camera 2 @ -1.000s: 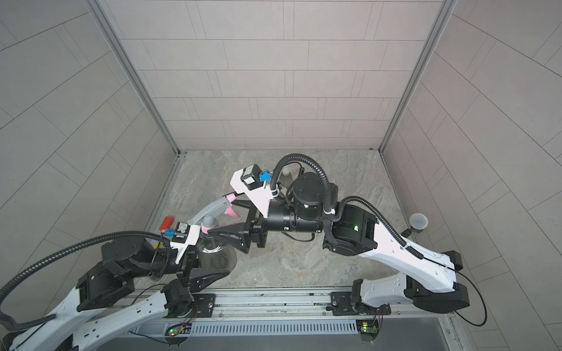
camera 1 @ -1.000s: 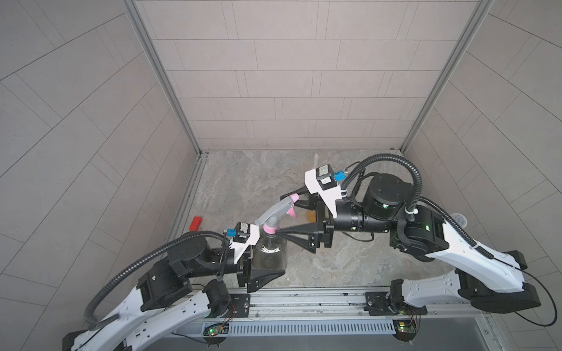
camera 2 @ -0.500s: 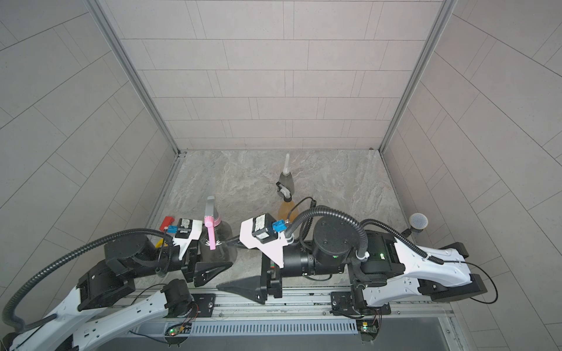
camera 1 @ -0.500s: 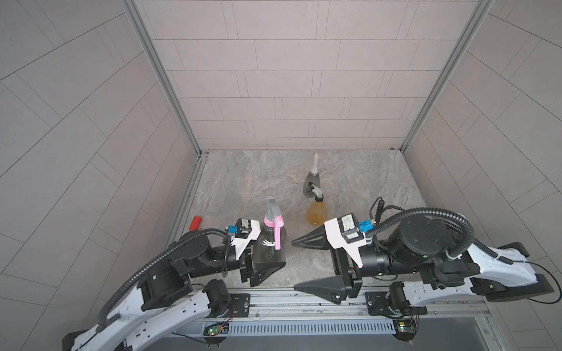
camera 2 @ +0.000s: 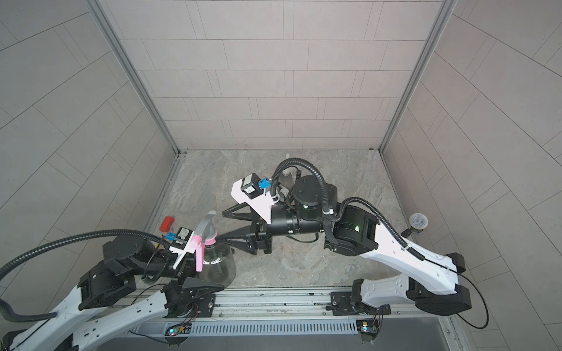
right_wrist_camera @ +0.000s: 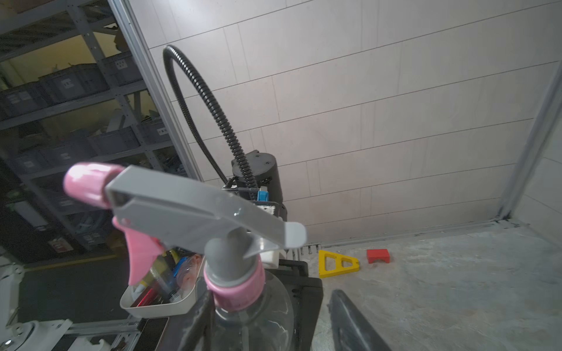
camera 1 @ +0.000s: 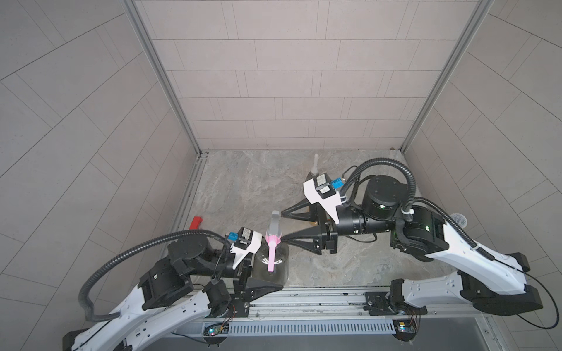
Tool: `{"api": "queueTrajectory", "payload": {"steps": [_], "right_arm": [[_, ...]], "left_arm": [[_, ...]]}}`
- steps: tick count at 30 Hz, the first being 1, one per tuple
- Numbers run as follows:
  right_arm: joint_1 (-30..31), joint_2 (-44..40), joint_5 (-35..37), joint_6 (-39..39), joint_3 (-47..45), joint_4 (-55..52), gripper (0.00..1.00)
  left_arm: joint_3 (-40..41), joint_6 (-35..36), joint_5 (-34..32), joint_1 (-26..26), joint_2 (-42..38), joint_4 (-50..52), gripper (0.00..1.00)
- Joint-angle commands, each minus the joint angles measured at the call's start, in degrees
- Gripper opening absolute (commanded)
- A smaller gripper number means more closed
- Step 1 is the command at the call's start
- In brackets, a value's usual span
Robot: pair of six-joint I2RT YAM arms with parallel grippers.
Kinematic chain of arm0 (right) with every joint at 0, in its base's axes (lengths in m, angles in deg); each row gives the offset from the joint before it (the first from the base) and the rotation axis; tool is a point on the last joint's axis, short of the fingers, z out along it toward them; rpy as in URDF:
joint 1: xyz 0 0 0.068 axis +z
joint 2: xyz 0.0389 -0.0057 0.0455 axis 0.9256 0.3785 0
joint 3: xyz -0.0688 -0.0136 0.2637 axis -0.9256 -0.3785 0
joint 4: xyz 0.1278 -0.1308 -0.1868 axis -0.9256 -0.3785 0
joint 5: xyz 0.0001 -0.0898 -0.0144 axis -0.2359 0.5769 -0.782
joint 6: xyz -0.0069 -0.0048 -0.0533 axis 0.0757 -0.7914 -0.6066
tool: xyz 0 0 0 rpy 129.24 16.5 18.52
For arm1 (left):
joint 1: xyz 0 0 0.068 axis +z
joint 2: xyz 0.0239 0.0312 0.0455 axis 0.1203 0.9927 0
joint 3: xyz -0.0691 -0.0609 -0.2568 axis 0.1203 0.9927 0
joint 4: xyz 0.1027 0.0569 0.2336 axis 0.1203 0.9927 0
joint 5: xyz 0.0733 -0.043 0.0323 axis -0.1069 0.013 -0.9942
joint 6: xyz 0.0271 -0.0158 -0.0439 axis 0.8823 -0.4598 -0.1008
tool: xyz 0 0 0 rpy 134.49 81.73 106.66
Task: Attach spray nozzles to spray bottles
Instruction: Screw the spray nozzle on the spray bottle.
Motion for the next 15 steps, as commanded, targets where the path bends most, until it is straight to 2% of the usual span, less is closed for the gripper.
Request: {"api": "queueTrajectory", "payload": {"steps": [1,5,12,15], "right_arm": [[0.42,0.19,-4.52,0.22,1.86,2.23,0.61],[1.00,0.93,-4.96,0.73,2.33,3.48,0.59],[1.74,1.20,-4.40,1.28,2.11,4.80,0.45],[2.33,1.16,-3.88,1.10,1.73,4.70,0.42]], "left_arm": [[-1.49,-0.15,2.42,0.26,0.28,-3.13,0.00],[-1.23,-0.01,2.26,0.26,0.55,-3.17,0.00],[-1.18,0.51,0.62,0.33,0.81,-2.69,0.00],[-1.17,0.62,0.12,0.27,0.81,-2.51,0.00]]}}
